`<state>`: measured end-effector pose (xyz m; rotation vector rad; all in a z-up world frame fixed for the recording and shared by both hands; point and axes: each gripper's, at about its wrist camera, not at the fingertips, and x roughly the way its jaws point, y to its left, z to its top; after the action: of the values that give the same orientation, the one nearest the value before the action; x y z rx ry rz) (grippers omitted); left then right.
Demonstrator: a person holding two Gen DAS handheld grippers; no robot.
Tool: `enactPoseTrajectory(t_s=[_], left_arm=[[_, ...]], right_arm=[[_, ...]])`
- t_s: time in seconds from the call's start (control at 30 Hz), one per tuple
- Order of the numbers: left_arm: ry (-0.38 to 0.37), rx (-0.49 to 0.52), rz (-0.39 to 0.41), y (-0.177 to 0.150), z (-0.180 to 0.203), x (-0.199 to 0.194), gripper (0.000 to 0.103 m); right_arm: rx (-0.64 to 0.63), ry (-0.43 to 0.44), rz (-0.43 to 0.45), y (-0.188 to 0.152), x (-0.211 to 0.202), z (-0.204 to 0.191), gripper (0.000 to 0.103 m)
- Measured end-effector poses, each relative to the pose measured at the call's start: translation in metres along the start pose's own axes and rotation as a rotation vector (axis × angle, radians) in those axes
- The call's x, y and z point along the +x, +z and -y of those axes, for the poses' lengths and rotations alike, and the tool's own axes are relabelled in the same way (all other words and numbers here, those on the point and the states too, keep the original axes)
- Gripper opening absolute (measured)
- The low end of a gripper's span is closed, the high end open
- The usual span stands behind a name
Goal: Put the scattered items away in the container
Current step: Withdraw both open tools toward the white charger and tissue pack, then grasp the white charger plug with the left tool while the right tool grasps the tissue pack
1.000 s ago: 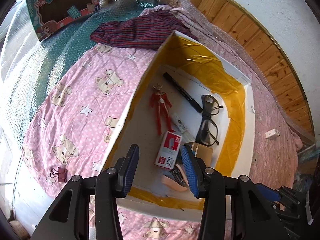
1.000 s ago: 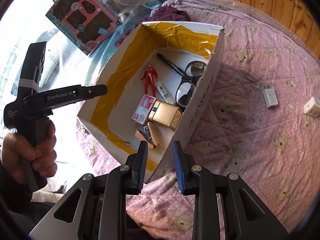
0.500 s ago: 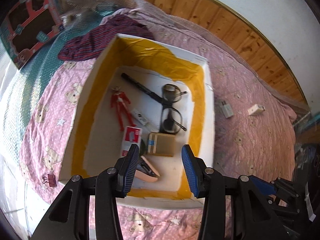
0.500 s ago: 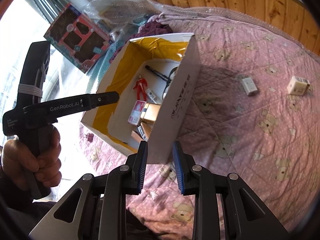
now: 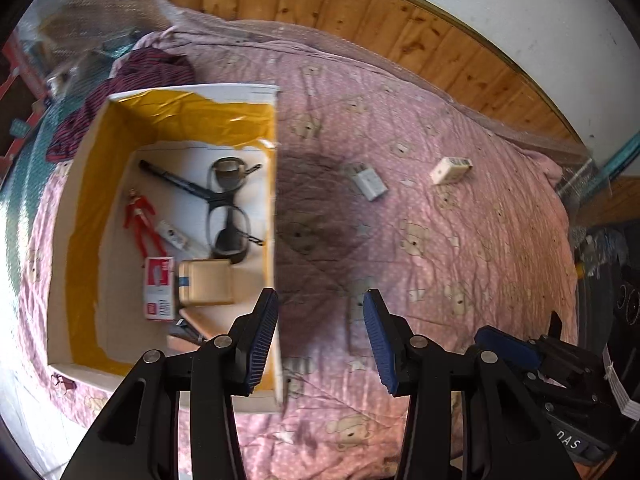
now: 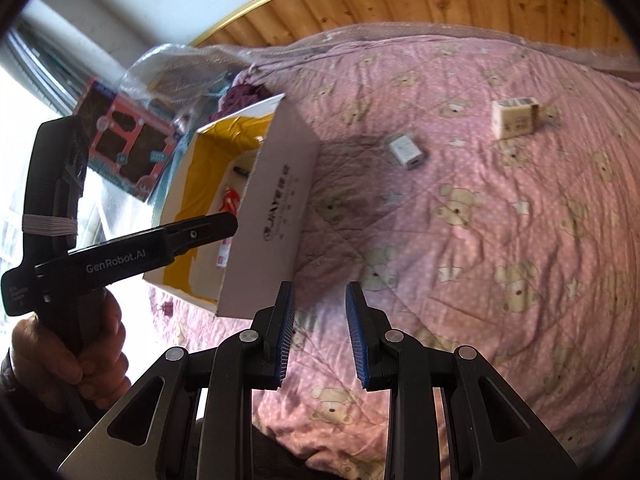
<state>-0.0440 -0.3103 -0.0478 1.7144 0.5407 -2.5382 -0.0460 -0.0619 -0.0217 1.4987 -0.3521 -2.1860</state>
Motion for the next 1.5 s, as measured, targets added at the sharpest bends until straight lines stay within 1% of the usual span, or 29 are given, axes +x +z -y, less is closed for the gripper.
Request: enactPoseTrajectory(t_s=[0.13,0.3,0.4,0.6,0.7,0.77,1.0,1.23,1.33,1.5], left_arm=[[-0.022,0.031,-0.007,0.008,0.025,0.006,0.048],[-0.035,0.058,-0.01,0.02,0.046,0.015,0.051],[-0.05,0.047,-0.023,0.029,0.052,0.024,0.053],[-0.071,0.003,-0.05,0.045,0.054,0.042,0.053],[-0.081,-0.015,-0.061,0.054,0.053,0.05,0.054],[-0.087,-0.026,-0.068,0.061,0.053,0.056,0.055],[-0.086,-0.05,-0.092,0.09,0.056,0.085,0.057],[-0.086,-0.07,-0.15,0.114,0.061,0.128,0.057],[-0.082,-0.077,-0.178,0.123,0.063,0.151,0.057],[-0.062,-0.105,-0.215,0.134,0.062,0.186,0.057]], right_arm=[[0.05,-0.005,0.02,0.001,-0.009,0.018,0.03],[0.108,-0.003,0.031,0.006,-0.015,0.037,0.031],[0.146,0.002,0.035,0.011,-0.017,0.047,0.033],[0.212,0.013,0.033,0.03,-0.012,0.064,0.035],[0.25,0.018,0.033,0.045,-0.006,0.073,0.037],[0.28,0.019,0.035,0.056,-0.002,0.079,0.04],[0.385,0.006,0.041,0.101,0.015,0.11,0.042],[0.49,0.002,0.021,0.135,0.04,0.149,0.043],[0.549,0.001,0.02,0.15,0.051,0.17,0.045],[0.689,0.001,0.025,0.174,0.067,0.208,0.046]])
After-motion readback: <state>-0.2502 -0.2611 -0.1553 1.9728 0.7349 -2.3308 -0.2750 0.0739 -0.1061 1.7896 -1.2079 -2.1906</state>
